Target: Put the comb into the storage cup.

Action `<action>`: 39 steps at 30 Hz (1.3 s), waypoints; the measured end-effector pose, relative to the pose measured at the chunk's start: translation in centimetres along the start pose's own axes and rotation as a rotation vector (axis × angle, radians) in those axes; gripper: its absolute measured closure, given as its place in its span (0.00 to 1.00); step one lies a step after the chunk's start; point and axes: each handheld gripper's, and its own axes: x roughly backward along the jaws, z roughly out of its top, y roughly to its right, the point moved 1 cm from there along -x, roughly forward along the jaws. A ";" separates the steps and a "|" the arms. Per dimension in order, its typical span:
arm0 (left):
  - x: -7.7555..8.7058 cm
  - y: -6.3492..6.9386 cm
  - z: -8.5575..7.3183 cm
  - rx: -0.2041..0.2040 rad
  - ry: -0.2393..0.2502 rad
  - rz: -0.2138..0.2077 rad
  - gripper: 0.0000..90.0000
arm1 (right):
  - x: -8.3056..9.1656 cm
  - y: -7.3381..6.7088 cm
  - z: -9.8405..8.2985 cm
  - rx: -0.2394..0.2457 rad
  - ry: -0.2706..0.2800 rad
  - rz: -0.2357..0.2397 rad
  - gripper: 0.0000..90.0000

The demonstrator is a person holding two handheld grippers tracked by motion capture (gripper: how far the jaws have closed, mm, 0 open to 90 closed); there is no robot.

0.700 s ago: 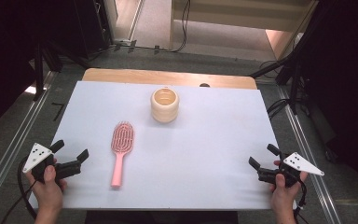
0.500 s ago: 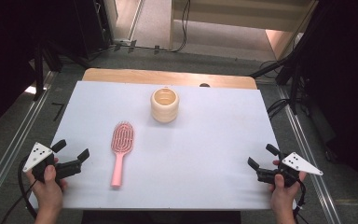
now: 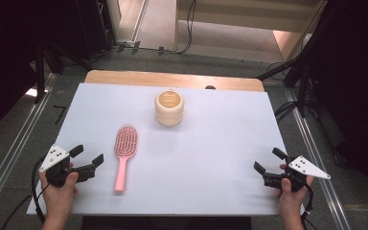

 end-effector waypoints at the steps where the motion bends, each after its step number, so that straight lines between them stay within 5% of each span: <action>1: 0.0 0.0 0.0 0.000 0.000 0.000 0.17 | 0.0 0.0 0.0 -0.001 0.000 0.000 0.02; 19: -1.5 3.1 0.7 0.006 -0.119 -0.048 0.29 | -0.1 0.0 0.0 0.006 -0.011 -0.004 0.02; 32: -2.4 4.8 0.3 -0.003 -0.184 -0.040 0.41 | -0.3 0.0 0.0 0.007 -0.012 -0.011 0.02; 39: -1.8 5.5 -0.1 -0.031 -0.231 -0.129 0.72 | -0.3 0.0 0.0 0.001 -0.010 -0.010 0.02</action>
